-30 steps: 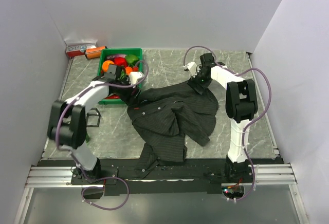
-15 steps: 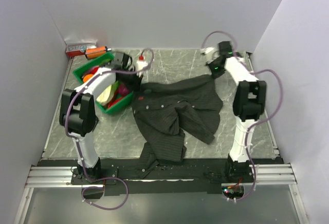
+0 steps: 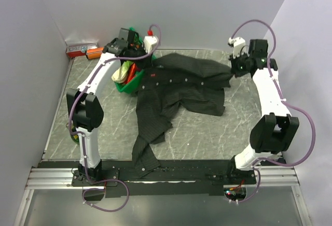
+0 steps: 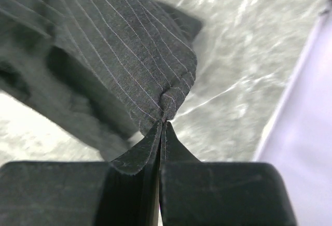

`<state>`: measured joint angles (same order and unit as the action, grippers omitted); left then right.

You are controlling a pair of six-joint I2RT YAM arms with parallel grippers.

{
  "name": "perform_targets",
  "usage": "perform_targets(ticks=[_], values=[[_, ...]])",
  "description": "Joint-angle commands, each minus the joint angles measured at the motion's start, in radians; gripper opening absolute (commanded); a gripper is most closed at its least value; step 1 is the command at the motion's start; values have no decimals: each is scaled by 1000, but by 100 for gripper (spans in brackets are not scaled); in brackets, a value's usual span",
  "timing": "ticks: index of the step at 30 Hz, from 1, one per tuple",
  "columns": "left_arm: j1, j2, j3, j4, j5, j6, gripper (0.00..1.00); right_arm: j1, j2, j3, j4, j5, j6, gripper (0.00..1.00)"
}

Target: Remove the brooch from the garment

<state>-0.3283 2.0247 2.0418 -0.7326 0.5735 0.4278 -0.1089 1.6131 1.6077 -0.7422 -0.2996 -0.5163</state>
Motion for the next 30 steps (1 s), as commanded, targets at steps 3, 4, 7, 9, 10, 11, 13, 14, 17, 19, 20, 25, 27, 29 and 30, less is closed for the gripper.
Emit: perform_targets(ticks=[3,4,7,9,10,11,13,14,17,19,20,25,27,29,30], values=[[-6,-83,-182,-45,-9,232,1,3,-70,-153,-43,-32,30,0],[-6,-92,-236,-54,-14,248,1,2,-81,-160,-51,-41,24,0],[-6,-118,-302,-119,-70,300,1,3,-91,-172,-92,-58,13,0],[-5,-139,-336,-169,-110,318,1,5,-87,-170,-129,-75,3,0],[0,-152,-377,-180,-141,336,1,3,-78,-167,-137,-78,-4,0],[2,-184,-400,-186,-152,344,1,5,-73,-164,-155,-82,-7,0],[3,-216,-461,-198,-184,365,1,3,-55,-144,-170,-93,-4,0],[3,-239,-474,-208,-211,376,1,5,-47,-137,-180,-101,-2,0],[6,-254,-485,-273,-248,391,1,24,-38,-108,-200,-130,-2,0],[9,-256,-485,-315,-264,399,1,41,-38,-112,-194,-134,-11,0],[8,-256,-486,-323,-285,401,3,57,-39,-121,-191,-136,-13,0],[8,-242,-506,-317,-376,407,5,92,-33,-149,-169,-156,-7,0],[8,-225,-514,-289,-392,408,3,98,-24,-150,-166,-161,-1,0],[9,-224,-528,-222,-388,413,1,100,-16,-143,-161,-164,1,0],[9,-230,-557,-196,-367,433,1,100,-12,-138,-164,-162,-1,0]])
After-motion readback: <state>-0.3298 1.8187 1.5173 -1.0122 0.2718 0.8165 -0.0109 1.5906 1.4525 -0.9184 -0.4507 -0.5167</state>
